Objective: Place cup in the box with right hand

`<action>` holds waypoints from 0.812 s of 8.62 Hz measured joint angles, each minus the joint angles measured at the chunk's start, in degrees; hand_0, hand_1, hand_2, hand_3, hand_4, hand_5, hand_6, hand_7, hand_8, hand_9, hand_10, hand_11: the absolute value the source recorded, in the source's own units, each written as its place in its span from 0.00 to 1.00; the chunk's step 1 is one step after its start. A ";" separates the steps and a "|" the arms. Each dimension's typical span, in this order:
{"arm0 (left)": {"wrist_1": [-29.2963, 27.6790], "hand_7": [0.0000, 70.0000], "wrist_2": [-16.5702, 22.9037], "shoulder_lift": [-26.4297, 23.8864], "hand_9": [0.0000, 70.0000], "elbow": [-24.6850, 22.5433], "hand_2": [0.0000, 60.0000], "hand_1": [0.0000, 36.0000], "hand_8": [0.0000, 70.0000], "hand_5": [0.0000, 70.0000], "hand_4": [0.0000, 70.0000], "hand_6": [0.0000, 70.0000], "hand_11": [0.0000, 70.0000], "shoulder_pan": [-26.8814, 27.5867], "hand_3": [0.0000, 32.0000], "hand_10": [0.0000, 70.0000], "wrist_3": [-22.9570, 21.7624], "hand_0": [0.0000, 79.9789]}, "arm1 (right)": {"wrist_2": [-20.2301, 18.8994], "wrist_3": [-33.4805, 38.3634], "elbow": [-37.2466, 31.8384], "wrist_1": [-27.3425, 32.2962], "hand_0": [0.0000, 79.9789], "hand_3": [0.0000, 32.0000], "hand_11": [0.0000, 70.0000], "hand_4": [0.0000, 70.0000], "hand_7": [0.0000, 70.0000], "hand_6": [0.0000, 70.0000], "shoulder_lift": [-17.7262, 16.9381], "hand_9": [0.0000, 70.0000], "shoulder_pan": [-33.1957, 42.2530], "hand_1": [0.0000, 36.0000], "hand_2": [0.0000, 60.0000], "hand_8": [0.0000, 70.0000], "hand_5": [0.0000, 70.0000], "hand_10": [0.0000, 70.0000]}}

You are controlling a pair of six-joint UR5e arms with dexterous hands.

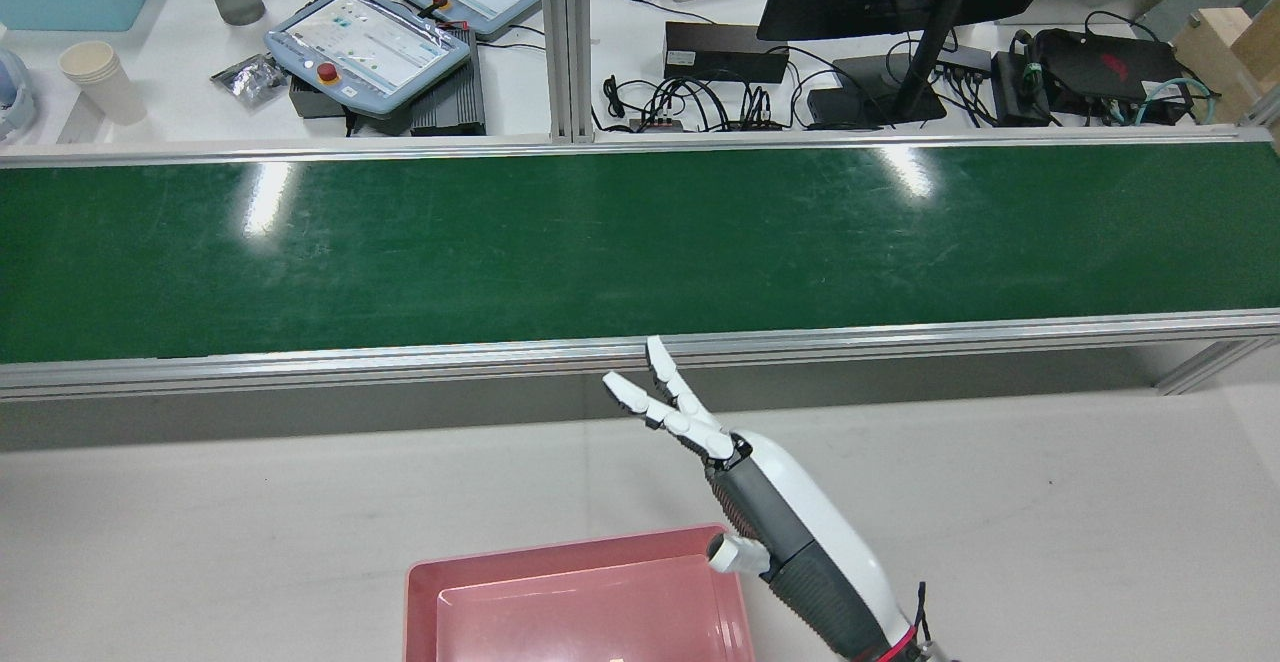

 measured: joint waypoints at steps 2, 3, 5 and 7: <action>0.00 0.00 0.00 0.00 0.00 -0.02 0.00 0.00 0.00 0.00 0.00 0.00 0.00 0.00 0.00 0.00 0.00 0.00 | -0.26 3.29 4.61 -0.39 0.00 0.00 0.00 0.03 0.15 0.03 -5.27 0.07 7.17 0.00 0.00 0.02 0.00 0.00; 0.00 0.00 0.00 0.01 0.00 -0.05 0.00 0.00 0.00 0.00 0.00 0.00 0.00 0.00 0.00 0.00 0.00 0.00 | -0.33 7.31 5.40 -0.96 0.00 0.00 0.00 0.01 0.17 0.04 -8.69 0.08 10.71 0.00 0.00 0.03 0.00 0.00; 0.00 0.00 0.00 0.02 0.00 -0.08 0.00 0.00 0.00 0.00 0.00 0.00 0.00 -0.02 0.00 0.00 0.00 0.00 | -0.69 18.63 5.49 -7.09 0.00 0.00 0.00 0.01 0.24 0.05 -13.38 0.11 17.80 0.00 0.02 0.04 0.00 0.00; 0.00 0.00 0.00 0.02 0.00 -0.09 0.00 0.00 0.00 0.00 0.00 0.00 0.00 -0.03 0.00 0.00 0.00 0.00 | -6.03 32.08 2.80 -17.89 0.00 0.00 0.00 0.00 0.29 0.06 -14.47 0.14 27.16 0.00 0.03 0.04 0.00 0.00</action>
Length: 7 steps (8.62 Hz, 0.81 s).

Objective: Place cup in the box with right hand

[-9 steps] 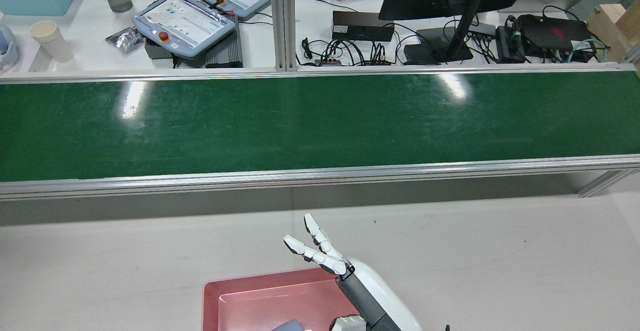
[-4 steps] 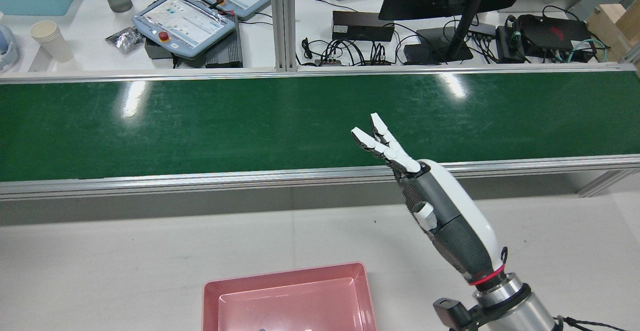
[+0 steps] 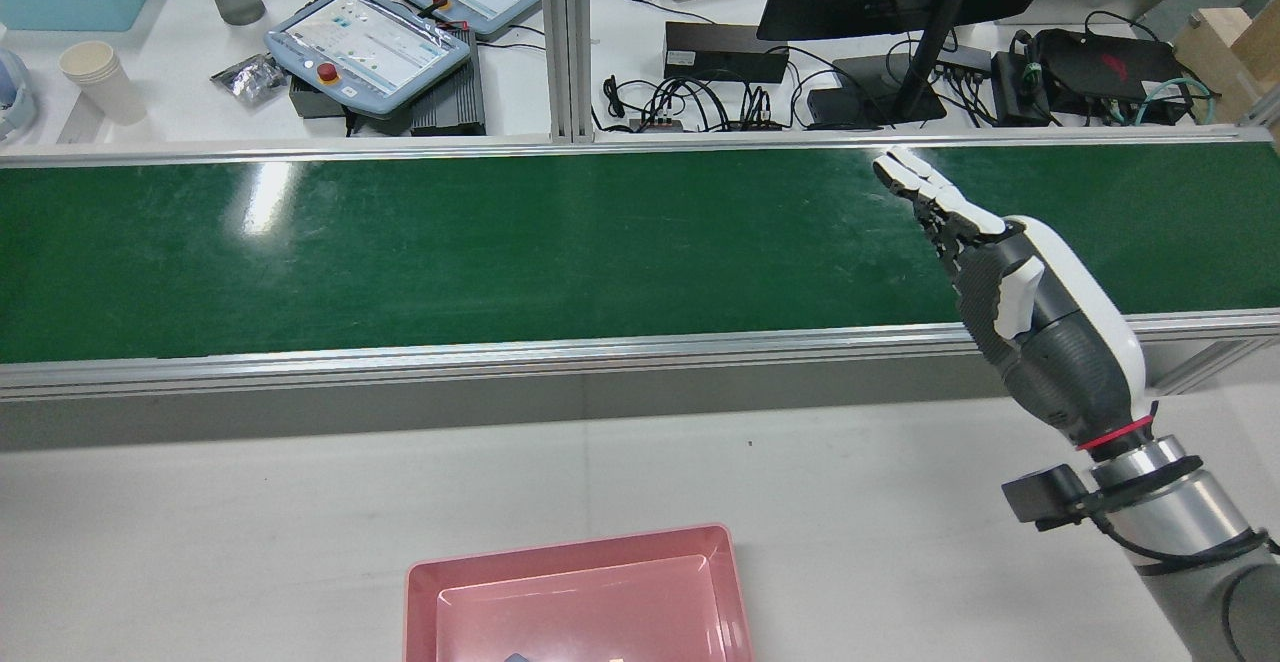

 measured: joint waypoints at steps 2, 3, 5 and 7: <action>0.00 0.00 0.00 0.00 0.00 0.00 0.00 0.00 0.00 0.00 0.00 0.00 0.00 -0.02 0.00 0.00 0.00 0.00 | -9.19 10.24 -6.41 -4.13 0.00 0.00 0.01 0.00 0.42 0.09 -0.23 0.19 11.00 0.00 0.09 0.07 0.00 0.00; 0.00 0.00 0.00 0.00 0.00 0.00 0.00 0.00 0.00 0.00 0.00 0.00 0.00 -0.02 0.00 0.00 0.00 0.00 | -14.85 12.72 -9.00 -4.74 0.05 0.00 0.03 0.04 0.51 0.11 -0.42 0.24 17.65 0.00 0.13 0.09 0.00 0.02; 0.00 0.00 0.00 0.00 0.00 0.00 0.00 0.00 0.00 0.00 0.00 0.00 0.00 0.01 0.00 0.00 0.00 0.00 | -26.78 15.55 -13.40 -4.80 0.09 0.00 0.05 0.00 0.47 0.11 -0.49 0.25 33.45 0.05 0.15 0.10 0.02 0.03; 0.00 0.00 0.00 0.00 0.00 -0.03 0.00 0.00 0.00 0.00 0.00 0.00 0.00 -0.02 0.00 0.00 0.00 0.00 | -35.65 20.11 -19.84 -2.46 0.14 0.00 0.06 0.00 0.55 0.12 -1.34 0.29 46.29 0.08 0.21 0.12 0.02 0.04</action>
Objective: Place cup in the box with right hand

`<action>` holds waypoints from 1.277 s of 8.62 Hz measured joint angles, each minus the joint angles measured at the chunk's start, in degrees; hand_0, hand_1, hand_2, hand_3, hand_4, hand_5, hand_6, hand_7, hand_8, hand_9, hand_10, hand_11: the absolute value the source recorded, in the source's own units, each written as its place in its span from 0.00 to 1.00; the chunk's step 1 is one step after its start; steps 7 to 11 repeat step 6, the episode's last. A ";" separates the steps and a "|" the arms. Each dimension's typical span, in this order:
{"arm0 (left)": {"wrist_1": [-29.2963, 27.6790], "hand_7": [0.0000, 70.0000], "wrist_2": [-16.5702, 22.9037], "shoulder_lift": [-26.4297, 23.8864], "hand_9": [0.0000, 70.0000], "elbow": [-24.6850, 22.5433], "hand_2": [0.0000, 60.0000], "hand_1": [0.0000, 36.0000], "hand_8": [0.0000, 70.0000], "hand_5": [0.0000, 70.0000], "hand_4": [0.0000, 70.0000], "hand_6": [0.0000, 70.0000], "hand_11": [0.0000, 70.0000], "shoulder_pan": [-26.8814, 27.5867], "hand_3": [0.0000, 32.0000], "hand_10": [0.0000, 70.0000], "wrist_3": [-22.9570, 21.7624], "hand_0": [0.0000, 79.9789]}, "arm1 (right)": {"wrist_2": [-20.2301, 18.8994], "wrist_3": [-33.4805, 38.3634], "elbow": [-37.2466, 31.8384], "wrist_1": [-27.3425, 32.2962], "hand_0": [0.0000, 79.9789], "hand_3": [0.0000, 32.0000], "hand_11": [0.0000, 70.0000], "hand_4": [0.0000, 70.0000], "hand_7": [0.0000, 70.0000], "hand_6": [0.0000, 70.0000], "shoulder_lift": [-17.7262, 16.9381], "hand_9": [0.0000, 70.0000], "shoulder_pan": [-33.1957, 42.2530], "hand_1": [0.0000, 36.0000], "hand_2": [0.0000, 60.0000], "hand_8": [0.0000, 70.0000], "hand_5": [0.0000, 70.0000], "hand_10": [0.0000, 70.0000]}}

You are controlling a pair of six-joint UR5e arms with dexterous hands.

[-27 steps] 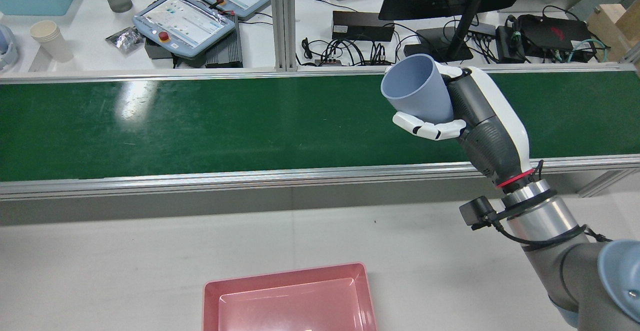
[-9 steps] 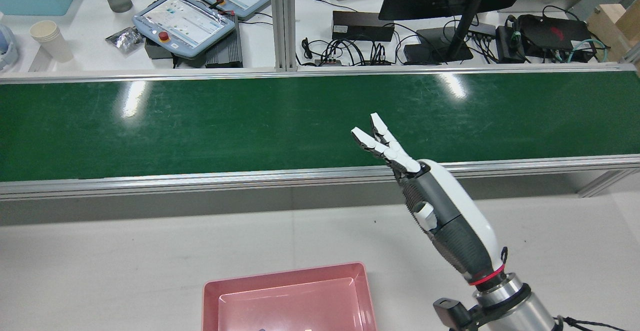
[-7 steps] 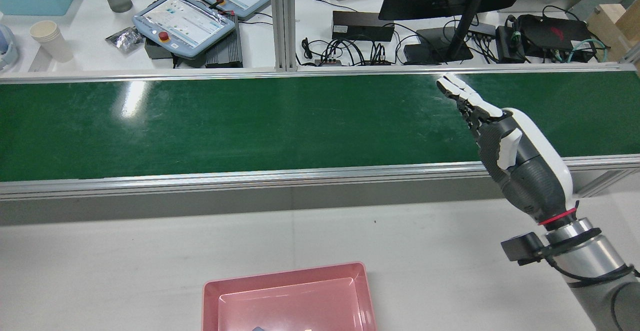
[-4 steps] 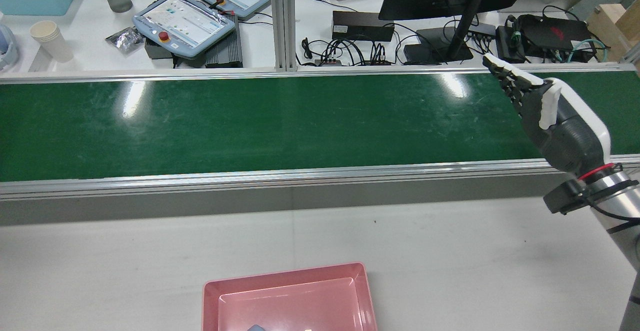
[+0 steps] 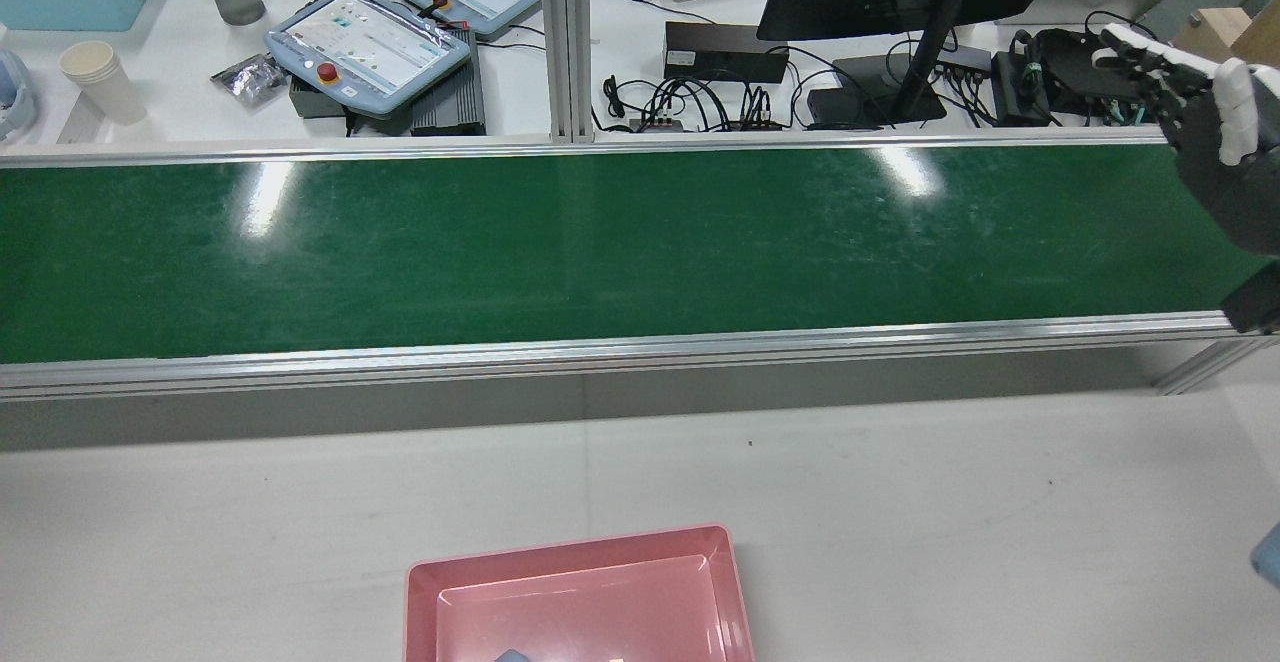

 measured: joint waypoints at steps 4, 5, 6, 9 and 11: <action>0.03 0.00 0.00 0.00 0.00 -0.10 0.00 0.00 0.00 0.00 0.00 0.00 0.00 -0.02 0.00 0.00 0.00 0.00 | -11.31 4.03 -16.46 13.62 0.09 0.00 0.09 0.10 0.67 0.15 -1.73 0.35 18.87 0.02 0.17 0.16 0.01 0.06; 0.02 0.00 0.00 0.00 0.00 -0.05 0.00 0.00 0.00 0.00 0.00 0.00 0.00 0.00 0.00 0.00 0.00 0.00 | -12.41 4.12 -18.01 14.45 0.11 0.00 0.08 0.11 0.67 0.15 -1.64 0.35 21.37 0.02 0.16 0.16 0.01 0.06; 0.01 0.00 0.00 0.00 0.00 -0.01 0.00 0.00 0.00 0.00 0.00 0.00 0.00 0.02 0.00 0.00 0.00 0.00 | -12.85 4.22 -18.99 14.80 0.14 0.00 0.08 0.13 0.68 0.15 -1.51 0.35 22.53 0.03 0.15 0.15 0.01 0.06; 0.01 0.00 0.00 0.00 0.00 -0.01 0.00 0.00 0.00 0.00 0.00 0.00 0.00 0.02 0.00 0.00 0.00 0.00 | -12.85 4.22 -18.99 14.80 0.14 0.00 0.08 0.13 0.68 0.15 -1.51 0.35 22.53 0.03 0.15 0.15 0.01 0.06; 0.01 0.00 0.00 0.00 0.00 -0.01 0.00 0.00 0.00 0.00 0.00 0.00 0.00 0.02 0.00 0.00 0.00 0.00 | -12.85 4.22 -18.99 14.80 0.14 0.00 0.08 0.13 0.68 0.15 -1.51 0.35 22.53 0.03 0.15 0.15 0.01 0.06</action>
